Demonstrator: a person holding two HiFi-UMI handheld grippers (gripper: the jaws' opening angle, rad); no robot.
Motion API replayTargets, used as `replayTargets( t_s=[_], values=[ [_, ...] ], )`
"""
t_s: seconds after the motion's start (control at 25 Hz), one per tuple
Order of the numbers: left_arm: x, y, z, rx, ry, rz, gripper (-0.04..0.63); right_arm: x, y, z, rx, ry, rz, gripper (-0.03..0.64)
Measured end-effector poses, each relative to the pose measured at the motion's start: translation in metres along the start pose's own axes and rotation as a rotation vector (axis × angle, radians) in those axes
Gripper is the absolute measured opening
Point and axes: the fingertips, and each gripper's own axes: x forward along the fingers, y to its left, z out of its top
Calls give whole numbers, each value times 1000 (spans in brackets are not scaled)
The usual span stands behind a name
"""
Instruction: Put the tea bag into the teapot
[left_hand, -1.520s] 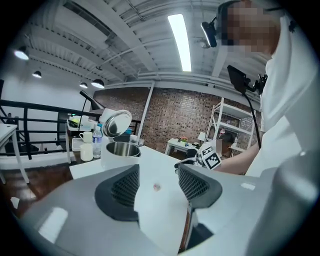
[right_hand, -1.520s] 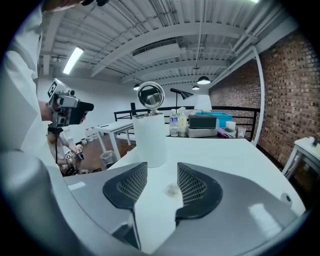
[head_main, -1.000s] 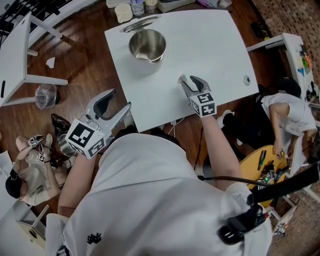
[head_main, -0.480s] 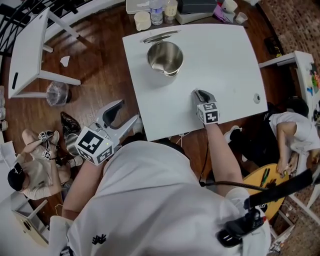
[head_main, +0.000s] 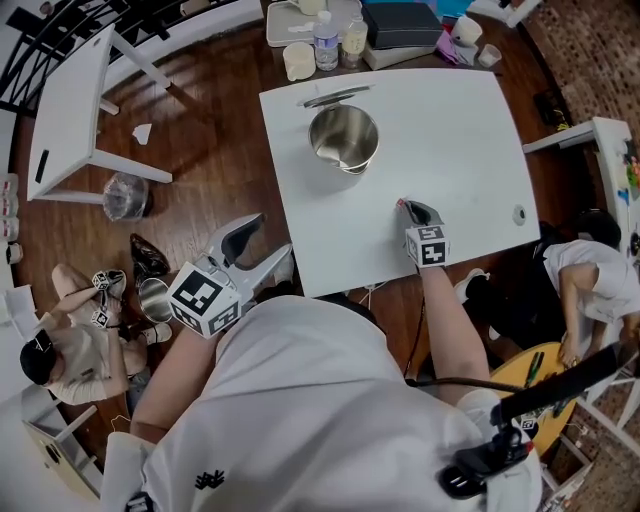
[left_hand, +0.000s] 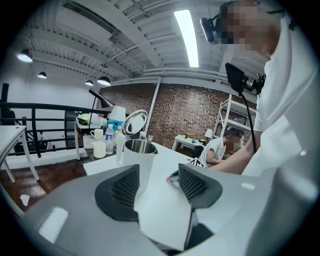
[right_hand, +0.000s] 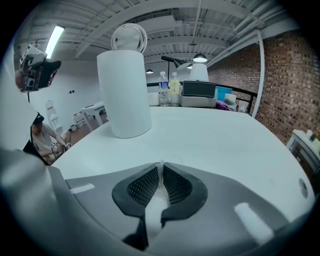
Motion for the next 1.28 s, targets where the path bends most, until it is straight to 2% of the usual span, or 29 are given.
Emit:
replayTargets(
  t_s=[0.24,0.52,1.08,1.28],
  values=[
    [2,4,2,8,-14,-16,227,-18,-2,11,4,-18,-12,18],
    [8,5,7,3,-35,-52,227,-53,-1,44,5,-78,-26,17],
    [11,7,7,-2,-49,-104,227,-138,23,158,-47,-214,-6,15],
    [4,13,5,-4,-53,-102,227,-149,49,200,-79,-254,45,15]
  ],
)
